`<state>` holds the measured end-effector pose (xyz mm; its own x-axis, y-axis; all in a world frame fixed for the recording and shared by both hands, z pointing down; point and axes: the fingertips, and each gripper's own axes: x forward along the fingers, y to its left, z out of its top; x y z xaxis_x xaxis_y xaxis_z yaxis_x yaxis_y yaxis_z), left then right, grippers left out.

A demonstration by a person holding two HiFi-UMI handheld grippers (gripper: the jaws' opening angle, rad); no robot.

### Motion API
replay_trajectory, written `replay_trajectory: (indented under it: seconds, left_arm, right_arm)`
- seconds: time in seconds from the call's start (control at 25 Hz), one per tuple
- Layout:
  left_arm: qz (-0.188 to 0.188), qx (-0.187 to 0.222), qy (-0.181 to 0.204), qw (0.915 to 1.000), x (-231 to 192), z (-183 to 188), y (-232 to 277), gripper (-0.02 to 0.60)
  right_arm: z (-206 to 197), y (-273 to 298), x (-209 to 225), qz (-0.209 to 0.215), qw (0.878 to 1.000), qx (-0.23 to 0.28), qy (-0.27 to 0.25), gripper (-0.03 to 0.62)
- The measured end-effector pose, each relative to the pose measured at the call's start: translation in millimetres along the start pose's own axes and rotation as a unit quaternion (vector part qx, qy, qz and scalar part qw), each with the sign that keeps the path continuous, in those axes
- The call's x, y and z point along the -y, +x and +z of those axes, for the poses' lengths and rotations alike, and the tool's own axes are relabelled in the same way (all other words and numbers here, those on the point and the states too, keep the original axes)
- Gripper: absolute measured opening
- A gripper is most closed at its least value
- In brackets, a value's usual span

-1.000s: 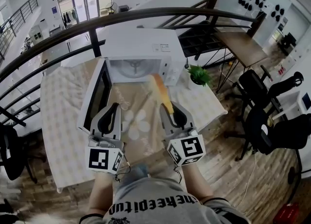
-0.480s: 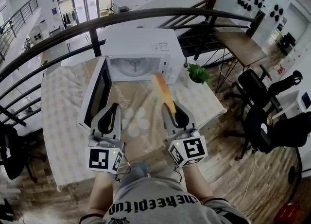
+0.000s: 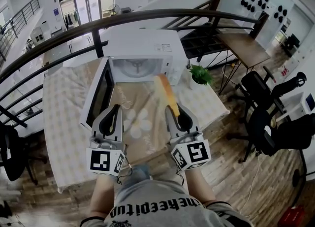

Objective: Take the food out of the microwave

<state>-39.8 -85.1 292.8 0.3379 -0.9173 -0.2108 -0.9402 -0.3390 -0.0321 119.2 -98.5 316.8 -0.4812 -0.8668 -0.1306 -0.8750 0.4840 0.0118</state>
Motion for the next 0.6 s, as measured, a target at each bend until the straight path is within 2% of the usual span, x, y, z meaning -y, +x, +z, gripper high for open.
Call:
replay_trajectory:
  seconds: [0.6]
  left_arm:
    - [0.005, -0.001, -0.001, 1.0000, -3.4, 1.8, -6.9, 0.015]
  right_arm:
    - [7.5, -4.7, -4.2, -0.003, 1.000, 0.012, 0.004, 0.091]
